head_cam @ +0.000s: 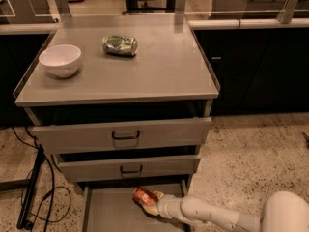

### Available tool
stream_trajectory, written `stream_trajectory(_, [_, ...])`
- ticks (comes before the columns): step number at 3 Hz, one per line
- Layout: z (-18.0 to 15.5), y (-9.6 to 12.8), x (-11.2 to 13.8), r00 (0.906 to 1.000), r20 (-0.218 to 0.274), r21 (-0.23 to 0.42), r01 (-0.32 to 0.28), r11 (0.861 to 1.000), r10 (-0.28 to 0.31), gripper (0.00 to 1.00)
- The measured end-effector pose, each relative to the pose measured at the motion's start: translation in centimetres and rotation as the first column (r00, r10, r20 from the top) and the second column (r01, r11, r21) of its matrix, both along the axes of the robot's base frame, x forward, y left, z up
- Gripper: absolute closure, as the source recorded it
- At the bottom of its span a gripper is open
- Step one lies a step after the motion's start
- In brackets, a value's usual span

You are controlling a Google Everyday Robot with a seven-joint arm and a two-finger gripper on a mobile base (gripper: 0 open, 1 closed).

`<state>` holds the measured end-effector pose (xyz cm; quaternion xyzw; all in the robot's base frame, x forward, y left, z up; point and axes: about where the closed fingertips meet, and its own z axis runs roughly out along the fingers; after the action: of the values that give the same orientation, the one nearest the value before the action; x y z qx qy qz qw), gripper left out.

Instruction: Place coke can into bottom drawer

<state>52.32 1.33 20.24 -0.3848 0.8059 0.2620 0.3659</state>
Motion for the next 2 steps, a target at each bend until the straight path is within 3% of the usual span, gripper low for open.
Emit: stream_trajectory(2, [-3.2,2.1,-0.6,0.9993,0.036,0.028,-0.010,1.000,0.009,1.00])
